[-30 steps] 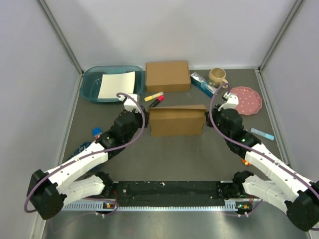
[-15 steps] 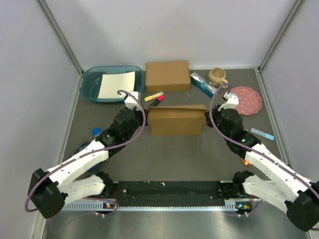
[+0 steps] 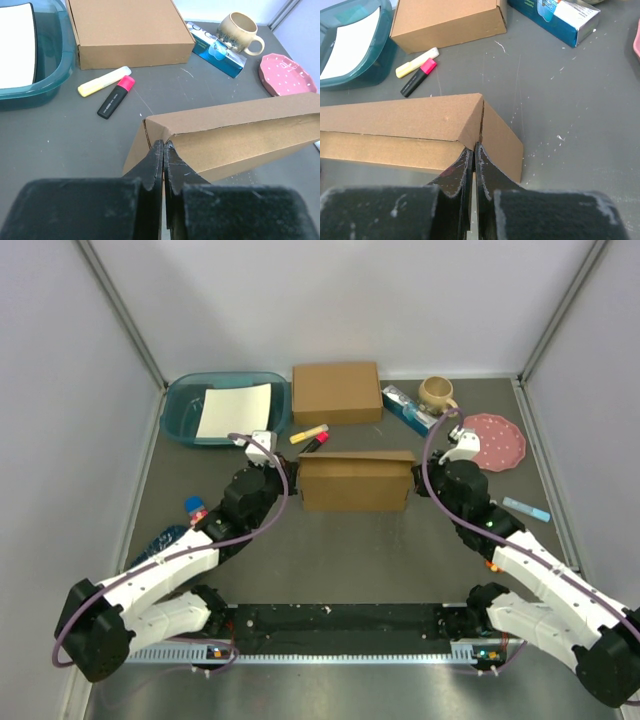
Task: Fold the paper box
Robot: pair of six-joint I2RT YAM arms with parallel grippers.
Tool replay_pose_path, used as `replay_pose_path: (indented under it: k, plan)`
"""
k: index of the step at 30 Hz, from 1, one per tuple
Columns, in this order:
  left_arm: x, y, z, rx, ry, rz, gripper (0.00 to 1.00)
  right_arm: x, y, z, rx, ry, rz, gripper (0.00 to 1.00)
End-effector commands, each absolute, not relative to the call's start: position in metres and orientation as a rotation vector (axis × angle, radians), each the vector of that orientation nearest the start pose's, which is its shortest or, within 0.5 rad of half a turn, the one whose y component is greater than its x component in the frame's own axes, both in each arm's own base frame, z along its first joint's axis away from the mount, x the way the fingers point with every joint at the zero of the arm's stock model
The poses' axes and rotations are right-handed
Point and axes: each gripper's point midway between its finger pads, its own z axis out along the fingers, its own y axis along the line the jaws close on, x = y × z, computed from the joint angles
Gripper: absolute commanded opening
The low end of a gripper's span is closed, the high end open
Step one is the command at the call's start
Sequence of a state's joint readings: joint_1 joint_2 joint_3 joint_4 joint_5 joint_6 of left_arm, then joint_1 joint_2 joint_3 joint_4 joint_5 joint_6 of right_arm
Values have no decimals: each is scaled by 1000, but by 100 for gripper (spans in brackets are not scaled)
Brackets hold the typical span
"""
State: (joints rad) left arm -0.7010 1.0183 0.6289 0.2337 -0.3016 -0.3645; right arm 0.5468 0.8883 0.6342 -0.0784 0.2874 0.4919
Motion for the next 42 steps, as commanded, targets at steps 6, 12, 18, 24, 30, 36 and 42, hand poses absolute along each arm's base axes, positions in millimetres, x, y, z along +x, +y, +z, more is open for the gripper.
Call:
replay_pose_path:
  k: [6, 12, 18, 24, 30, 36, 42]
  plan:
    - [285, -211, 149, 94, 1922, -542, 0, 270, 132, 141, 111, 2114, 347, 0]
    - [278, -208, 120, 72, 1961, -528, 0, 268, 130, 136, 108, 2122, 341, 0]
    - [270, -203, 96, 52, 1999, -495, 0, 263, 128, 127, 104, 2142, 334, 0]
    - [255, -201, 61, 31, 2074, -462, 0, 256, 125, 116, 107, 2163, 329, 0]
    - [250, -199, 38, 29, 2124, -417, 0, 252, 121, 115, 114, 2167, 319, 0]
    - [255, -197, 46, 20, 2104, -390, 0, 252, 118, 139, 114, 2131, 322, 0]
    - [260, -198, 56, 12, 2103, -365, 0, 253, 116, 191, 102, 2040, 348, 49]
